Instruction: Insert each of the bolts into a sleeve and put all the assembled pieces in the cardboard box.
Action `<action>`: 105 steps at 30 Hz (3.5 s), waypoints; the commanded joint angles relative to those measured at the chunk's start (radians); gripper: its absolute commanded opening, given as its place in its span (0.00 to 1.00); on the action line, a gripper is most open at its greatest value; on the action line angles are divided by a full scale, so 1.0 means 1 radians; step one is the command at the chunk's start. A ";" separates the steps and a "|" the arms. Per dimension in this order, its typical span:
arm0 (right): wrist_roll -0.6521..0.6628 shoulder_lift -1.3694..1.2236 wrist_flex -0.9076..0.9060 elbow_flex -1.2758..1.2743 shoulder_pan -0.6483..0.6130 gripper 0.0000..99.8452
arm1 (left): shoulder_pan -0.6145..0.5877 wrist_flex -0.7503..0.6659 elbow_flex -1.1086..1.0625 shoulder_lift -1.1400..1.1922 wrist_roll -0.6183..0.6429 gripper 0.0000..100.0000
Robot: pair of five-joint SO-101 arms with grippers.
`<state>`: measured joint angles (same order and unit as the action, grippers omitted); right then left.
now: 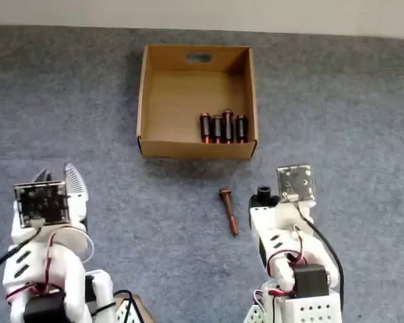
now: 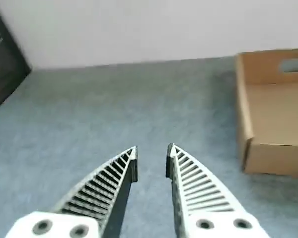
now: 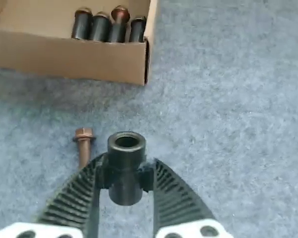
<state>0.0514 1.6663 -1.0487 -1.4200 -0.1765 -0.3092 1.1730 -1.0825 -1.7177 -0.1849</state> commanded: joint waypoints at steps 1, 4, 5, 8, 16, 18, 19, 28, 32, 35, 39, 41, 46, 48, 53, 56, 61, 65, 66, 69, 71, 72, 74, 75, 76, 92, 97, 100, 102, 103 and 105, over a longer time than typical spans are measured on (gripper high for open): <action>-0.064 0.097 0.019 -0.019 0.048 0.00 | 0.107 0.003 0.107 0.196 -0.008 0.12; -0.074 0.166 0.018 -0.050 0.084 0.00 | 0.191 0.028 0.194 0.440 -0.008 0.12; -0.074 0.173 0.018 -0.054 0.090 0.00 | 0.228 0.046 0.220 0.521 -0.008 0.12; -0.078 0.162 0.018 -0.054 0.119 0.00 | 0.355 0.118 0.302 0.742 -0.006 0.12; -0.080 0.162 0.019 -0.059 0.236 0.00 | 0.639 0.058 0.418 1.056 0.341 0.12; -0.080 0.162 0.019 -0.059 0.236 0.00 | 0.696 0.011 0.420 1.101 0.497 0.12; -0.080 0.162 0.019 -0.059 0.236 0.00 | 0.722 -0.009 0.420 1.122 0.585 0.12; -0.080 0.162 0.019 -0.061 0.236 0.01 | 0.832 -0.265 0.424 1.368 0.924 0.12; -0.080 0.162 0.019 -0.061 0.236 0.01 | 0.851 -0.288 0.463 1.504 0.928 0.12; -0.080 0.162 0.019 -0.061 0.236 0.01 | 0.868 -0.281 0.512 1.561 0.930 0.12; -0.078 0.162 0.019 -0.061 0.237 0.01 | 0.915 -0.267 0.570 1.606 0.930 0.12; -0.078 0.162 0.019 -0.061 0.239 0.01 | 0.932 -0.269 0.602 1.633 0.930 0.12; -0.078 0.162 0.019 -0.061 0.239 0.01 | 0.938 -0.267 0.685 1.753 0.993 0.12; -0.078 0.162 0.019 -0.061 0.239 0.01 | 0.941 -0.262 0.714 1.822 1.000 0.12; -0.077 0.162 0.018 -0.061 0.239 0.01 | 0.941 -0.261 0.763 1.937 1.000 0.12; -0.075 0.162 0.018 -0.061 0.239 0.01 | 0.941 -0.261 0.768 1.948 1.000 0.12; -0.075 0.162 0.018 -0.061 0.239 0.01 | 0.941 -0.261 0.763 1.954 1.000 0.12; -0.075 0.162 0.018 -0.061 0.239 0.01 | 0.932 -0.249 0.753 1.956 1.000 0.11; -0.075 0.162 0.018 -0.061 0.239 0.01 | 0.932 -0.232 0.751 1.956 0.999 0.10; -0.075 0.162 0.018 -0.061 0.239 0.01 | 0.931 -0.184 0.746 1.956 0.985 0.03; -0.075 0.162 0.018 -0.061 0.239 0.01 | 0.931 -0.146 0.742 1.956 0.921 0.01; -0.075 0.162 0.018 -0.061 0.239 0.01 | 0.931 -0.114 0.742 1.956 0.891 0.01; -0.075 0.162 0.018 -0.061 0.240 0.01 | 0.905 -0.031 0.746 1.956 0.824 0.01; -0.075 0.162 0.018 -0.061 0.240 0.01 | 0.881 0.009 0.750 1.956 0.779 0.01; -0.075 0.162 0.018 -0.061 0.240 0.01 | 0.843 0.041 0.754 1.948 0.726 0.01; -0.077 0.162 0.018 -0.061 0.240 0.01 | 0.469 0.104 0.782 1.975 0.407 0.02; -0.078 0.162 0.018 -0.061 0.240 0.01 | 0.466 0.103 0.792 2.109 0.405 0.09; -0.078 0.162 0.018 -0.061 0.240 0.01 | 0.464 0.130 0.840 2.163 0.405 0.10; -0.078 0.162 0.018 -0.061 0.240 0.01 | 0.466 0.163 0.871 2.170 0.405 0.10; -0.078 0.162 0.018 -0.061 0.240 0.01 | 0.466 0.167 0.875 2.170 0.405 0.09; -0.078 0.162 0.018 -0.061 0.240 0.01 | 0.469 0.166 0.874 2.167 0.405 0.02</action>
<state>-0.0192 1.8197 -1.0487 -1.4876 0.0537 0.1649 1.3357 -0.2171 0.4304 0.2263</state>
